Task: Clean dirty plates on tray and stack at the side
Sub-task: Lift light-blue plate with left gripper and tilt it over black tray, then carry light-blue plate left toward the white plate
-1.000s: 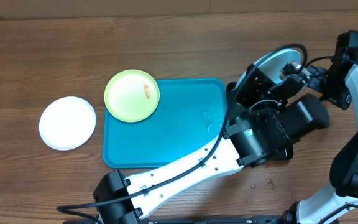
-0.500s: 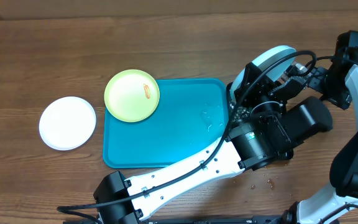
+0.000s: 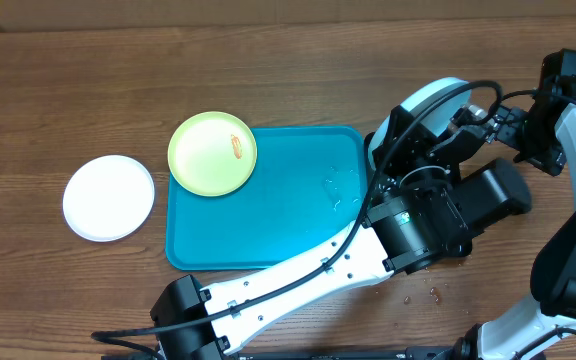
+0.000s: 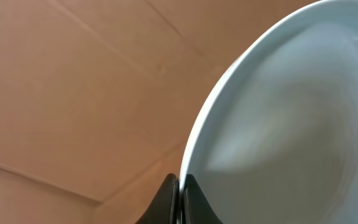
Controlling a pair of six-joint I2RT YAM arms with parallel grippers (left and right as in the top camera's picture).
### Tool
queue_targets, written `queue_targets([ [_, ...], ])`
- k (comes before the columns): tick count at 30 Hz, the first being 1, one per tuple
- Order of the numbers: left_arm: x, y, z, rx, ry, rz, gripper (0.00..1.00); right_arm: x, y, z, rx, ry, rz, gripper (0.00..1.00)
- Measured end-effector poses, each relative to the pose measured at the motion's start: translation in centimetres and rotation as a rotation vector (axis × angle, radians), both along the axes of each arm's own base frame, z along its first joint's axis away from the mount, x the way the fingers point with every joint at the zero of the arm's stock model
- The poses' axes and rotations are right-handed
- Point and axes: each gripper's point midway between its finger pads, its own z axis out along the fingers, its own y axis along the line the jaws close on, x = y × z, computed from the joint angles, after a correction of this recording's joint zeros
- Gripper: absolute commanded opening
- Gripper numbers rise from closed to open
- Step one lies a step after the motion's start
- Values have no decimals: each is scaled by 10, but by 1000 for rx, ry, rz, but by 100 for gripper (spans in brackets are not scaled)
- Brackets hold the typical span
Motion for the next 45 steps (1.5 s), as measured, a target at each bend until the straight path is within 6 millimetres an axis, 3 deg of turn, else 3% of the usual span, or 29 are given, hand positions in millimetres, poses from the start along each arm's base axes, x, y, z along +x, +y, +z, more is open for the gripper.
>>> queue_targets([
  [3, -1, 1, -13, -24, 56, -16, 4, 0, 0, 0, 0, -1, 0, 100],
  [7, -1, 7, -48, -127, 221, -28, 4, 0, 0, 0, 0, 1, 0, 100],
  [14, 19, 24, -108, -499, 604, 37, 4, 0, 0, 0, -1, -1, 0, 100],
  [20, 30, 57, -141, -713, 918, 102, 4, 0, 0, 0, -1, 0, 0, 100],
  [24, 37, 95, -148, -863, 1094, 167, 4, 0, 0, 0, 0, -1, 0, 100],
  [29, 49, 164, -152, -1008, 1179, 329, 4, 0, 0, 0, -1, 0, 0, 100],
  [36, 53, 272, -161, -1078, 1146, 613, 4, 0, 0, 0, -1, 0, 0, 100],
  [41, 45, 356, -167, -1058, 1051, 855, 4, 0, 0, 0, -1, 0, 0, 100],
  [45, 34, 408, -169, -1056, 991, 1001, 4, 0, 0, 0, 0, 1, 0, 100],
])
